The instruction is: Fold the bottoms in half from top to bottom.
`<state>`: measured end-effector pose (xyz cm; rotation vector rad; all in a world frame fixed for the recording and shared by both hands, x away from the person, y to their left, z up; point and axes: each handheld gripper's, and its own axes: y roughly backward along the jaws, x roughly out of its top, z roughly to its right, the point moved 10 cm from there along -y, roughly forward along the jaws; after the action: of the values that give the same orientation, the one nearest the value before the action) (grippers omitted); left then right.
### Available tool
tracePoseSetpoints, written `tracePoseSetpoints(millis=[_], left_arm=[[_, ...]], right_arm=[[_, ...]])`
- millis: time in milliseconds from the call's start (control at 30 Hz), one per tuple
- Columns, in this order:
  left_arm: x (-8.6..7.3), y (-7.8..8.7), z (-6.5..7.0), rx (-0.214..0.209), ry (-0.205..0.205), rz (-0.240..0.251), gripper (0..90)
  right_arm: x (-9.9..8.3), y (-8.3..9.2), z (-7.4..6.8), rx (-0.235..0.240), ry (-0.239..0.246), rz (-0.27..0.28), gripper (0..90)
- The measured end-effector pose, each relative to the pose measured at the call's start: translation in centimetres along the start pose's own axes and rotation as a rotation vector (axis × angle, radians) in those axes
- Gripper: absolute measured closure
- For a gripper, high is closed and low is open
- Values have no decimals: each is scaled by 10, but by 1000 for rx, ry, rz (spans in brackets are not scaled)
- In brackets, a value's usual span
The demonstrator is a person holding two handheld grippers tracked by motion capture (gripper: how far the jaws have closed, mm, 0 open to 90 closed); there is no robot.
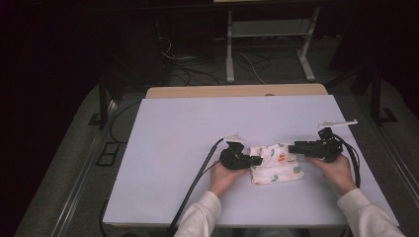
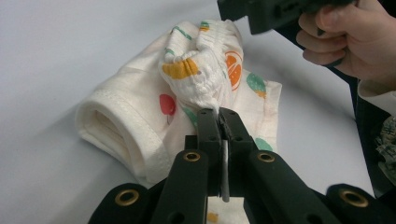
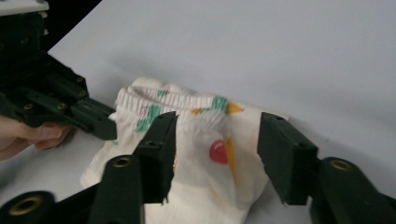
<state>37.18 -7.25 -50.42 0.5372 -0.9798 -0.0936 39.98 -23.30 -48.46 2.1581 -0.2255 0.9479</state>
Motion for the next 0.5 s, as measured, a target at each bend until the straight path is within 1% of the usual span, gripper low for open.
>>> tracePoseSetpoints(millis=[67,167,233,333,400,500], left_arm=[[0,0,0,-2,3,0,873],[0,0,0,-3,3,0,872],[0,0,0,-4,4,2,872],[0,0,1,-3,1,1,872],[0,0,1,-2,0,2,872],[0,0,1,-2,2,4,872]], right_arm=[[6,-1,2,-18,-6,15,593],[13,-2,4,-18,-19,22,726],[17,-3,5,-23,-5,10,793],[23,-6,4,-28,15,-12,850],[27,-8,4,-37,36,-15,886],[31,-10,3,-51,38,-23,888]])
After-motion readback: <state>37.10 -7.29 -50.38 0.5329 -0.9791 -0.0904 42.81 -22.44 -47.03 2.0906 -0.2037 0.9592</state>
